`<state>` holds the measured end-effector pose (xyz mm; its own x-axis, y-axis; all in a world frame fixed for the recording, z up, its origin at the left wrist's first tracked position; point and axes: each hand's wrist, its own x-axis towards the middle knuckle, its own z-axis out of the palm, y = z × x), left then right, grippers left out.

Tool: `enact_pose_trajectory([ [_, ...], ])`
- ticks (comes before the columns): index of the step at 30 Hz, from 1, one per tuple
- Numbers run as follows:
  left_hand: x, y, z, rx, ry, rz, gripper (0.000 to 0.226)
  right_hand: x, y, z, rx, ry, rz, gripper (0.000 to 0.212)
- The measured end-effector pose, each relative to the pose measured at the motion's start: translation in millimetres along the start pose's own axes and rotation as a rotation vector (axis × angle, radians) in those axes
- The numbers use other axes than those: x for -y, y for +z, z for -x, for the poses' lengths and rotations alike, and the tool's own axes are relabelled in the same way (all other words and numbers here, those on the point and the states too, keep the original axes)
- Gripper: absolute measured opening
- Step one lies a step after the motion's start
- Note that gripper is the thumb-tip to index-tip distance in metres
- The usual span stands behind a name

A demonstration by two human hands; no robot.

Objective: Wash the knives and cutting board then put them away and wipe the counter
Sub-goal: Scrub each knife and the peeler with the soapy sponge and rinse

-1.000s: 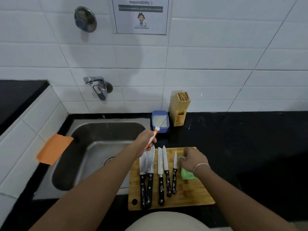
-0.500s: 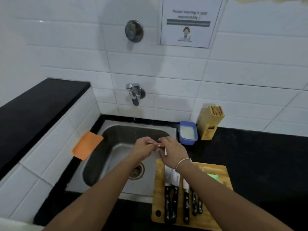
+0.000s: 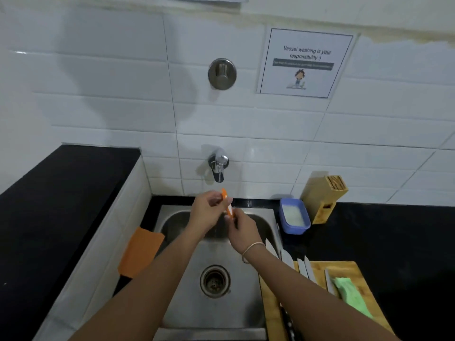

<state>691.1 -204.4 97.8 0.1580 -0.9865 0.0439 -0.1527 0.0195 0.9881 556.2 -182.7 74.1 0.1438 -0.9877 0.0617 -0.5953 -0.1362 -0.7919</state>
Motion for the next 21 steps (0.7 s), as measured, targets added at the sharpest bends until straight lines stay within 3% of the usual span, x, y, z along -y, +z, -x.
enact_pose_trajectory([
  [4,-29,2,-24,-0.025,-0.056,0.238,0.001,18,-9,-26,0.093,-0.014,-0.038,0.015],
  [6,-39,3,-33,-0.024,-0.059,0.308,0.009,23,-14,-41,0.140,-0.022,-0.074,0.016],
  [12,-39,7,-49,-0.054,-0.058,0.299,0.014,11,-7,-66,0.239,-0.033,-0.184,0.017],
  [18,-38,5,-41,-0.022,-0.158,0.578,0.018,6,-2,-70,0.325,-0.038,-0.334,0.027],
  [21,-48,4,-37,-0.027,-0.192,0.593,0.020,6,1,-67,0.388,-0.041,-0.432,0.028],
])
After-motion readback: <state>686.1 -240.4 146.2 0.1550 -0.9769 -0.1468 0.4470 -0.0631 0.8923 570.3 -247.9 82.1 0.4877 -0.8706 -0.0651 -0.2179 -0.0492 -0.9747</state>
